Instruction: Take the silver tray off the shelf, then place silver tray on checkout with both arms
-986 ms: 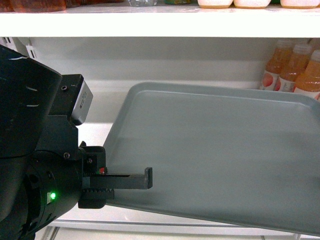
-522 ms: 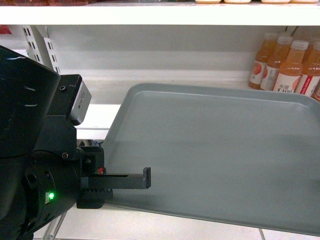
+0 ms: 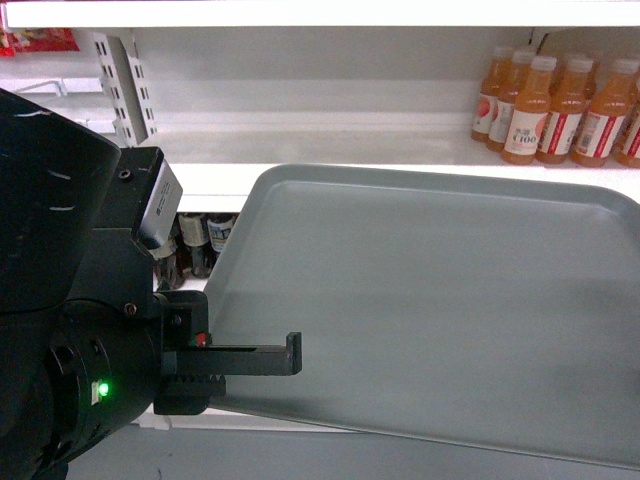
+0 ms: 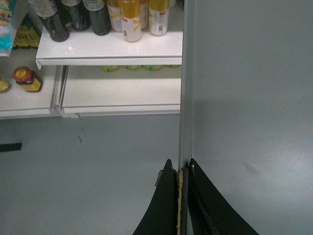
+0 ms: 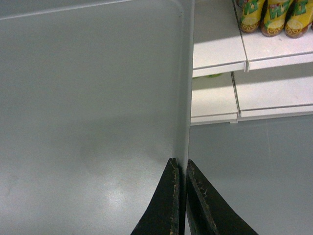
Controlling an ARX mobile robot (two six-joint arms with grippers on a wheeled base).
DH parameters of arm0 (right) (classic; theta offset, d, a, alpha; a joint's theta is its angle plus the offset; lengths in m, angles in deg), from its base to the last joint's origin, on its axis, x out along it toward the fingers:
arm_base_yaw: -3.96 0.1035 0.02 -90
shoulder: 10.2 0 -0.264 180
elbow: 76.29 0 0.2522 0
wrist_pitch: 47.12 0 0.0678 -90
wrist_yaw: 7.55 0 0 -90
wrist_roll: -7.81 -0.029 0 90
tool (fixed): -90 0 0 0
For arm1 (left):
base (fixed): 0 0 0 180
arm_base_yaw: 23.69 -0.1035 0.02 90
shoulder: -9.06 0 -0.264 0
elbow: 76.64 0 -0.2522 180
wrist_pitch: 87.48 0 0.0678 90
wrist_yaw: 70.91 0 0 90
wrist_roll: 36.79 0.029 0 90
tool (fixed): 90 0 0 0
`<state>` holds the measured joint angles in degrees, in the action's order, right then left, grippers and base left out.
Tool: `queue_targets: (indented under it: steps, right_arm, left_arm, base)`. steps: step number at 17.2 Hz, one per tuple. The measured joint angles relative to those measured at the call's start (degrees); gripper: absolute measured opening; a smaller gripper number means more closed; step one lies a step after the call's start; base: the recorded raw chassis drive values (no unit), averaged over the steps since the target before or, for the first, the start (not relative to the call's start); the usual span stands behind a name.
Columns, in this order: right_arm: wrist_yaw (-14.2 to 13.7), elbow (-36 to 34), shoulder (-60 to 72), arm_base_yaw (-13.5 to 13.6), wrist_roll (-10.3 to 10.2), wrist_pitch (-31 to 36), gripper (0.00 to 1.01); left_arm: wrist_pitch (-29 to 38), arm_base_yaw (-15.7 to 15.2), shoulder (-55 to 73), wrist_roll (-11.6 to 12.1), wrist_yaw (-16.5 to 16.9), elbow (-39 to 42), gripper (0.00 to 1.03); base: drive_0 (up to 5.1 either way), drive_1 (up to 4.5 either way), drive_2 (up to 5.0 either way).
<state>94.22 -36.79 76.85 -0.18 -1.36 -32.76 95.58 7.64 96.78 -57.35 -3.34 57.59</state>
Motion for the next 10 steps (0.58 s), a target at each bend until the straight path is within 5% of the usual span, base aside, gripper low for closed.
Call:
queue_targets:
  steps: [10]
  right_arm:
    - [0.0, 0.0, 0.0, 0.0, 0.0, 0.0, 0.03]
  left_arm:
    - [0.3, 0.1, 0.0, 0.0, 0.0, 0.0, 0.03]
  base:
    - [0.0, 0.0, 0.0]
